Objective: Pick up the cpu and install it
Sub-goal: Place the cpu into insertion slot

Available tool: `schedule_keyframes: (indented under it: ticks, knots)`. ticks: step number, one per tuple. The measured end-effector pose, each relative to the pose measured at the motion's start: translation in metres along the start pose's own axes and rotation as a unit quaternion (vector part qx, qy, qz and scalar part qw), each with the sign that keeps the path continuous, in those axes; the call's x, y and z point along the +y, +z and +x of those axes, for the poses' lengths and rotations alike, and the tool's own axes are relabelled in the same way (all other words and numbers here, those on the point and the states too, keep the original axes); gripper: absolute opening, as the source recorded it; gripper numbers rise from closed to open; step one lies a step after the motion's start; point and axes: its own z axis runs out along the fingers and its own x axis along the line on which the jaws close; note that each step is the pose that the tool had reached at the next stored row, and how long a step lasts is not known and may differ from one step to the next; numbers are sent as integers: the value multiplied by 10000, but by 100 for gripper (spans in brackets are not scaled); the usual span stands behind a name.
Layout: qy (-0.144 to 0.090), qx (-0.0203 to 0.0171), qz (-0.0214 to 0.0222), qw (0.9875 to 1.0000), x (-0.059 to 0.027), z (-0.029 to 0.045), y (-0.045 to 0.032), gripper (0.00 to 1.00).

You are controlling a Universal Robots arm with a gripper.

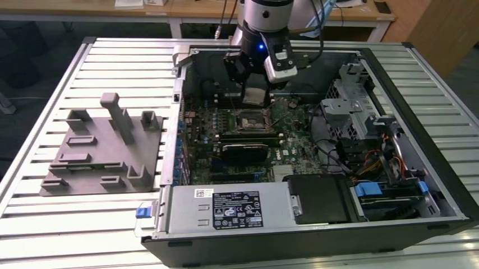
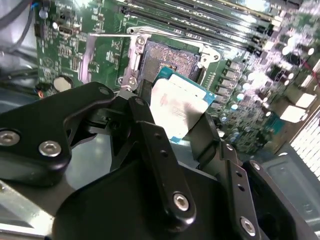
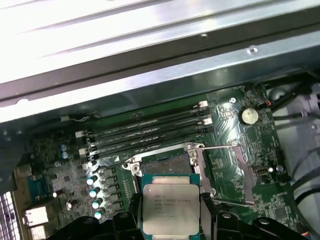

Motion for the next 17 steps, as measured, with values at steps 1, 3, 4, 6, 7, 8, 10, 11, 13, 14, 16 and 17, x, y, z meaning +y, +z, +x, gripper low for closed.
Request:
schedule_keyframes:
  ticks: [1,3,4,6,7,8,10,11,13,14,16,17]
  knots:
    - [86,-4,-1,10000,0,0,0,54]
    - [256,-13,-3,9997,0,0,0,54]
    - [349,-17,-4,9994,0,0,1,54]
    - [519,-26,-6,9987,0,0,1,54]
    - [604,-30,-7,9982,0,0,1,54]
    - [687,-34,-8,9976,0,0,1,54]
    - [857,-43,-10,9963,0,0,1,54]
    - [941,-47,-10,9956,0,0,1,54]
    - [1113,-55,-12,9938,0,0,2,54]
    - [1194,-59,-13,9928,0,0,2,54]
    - [1358,-67,-14,9907,0,0,2,54]
    - [1439,-72,-16,9896,0,0,2,54]
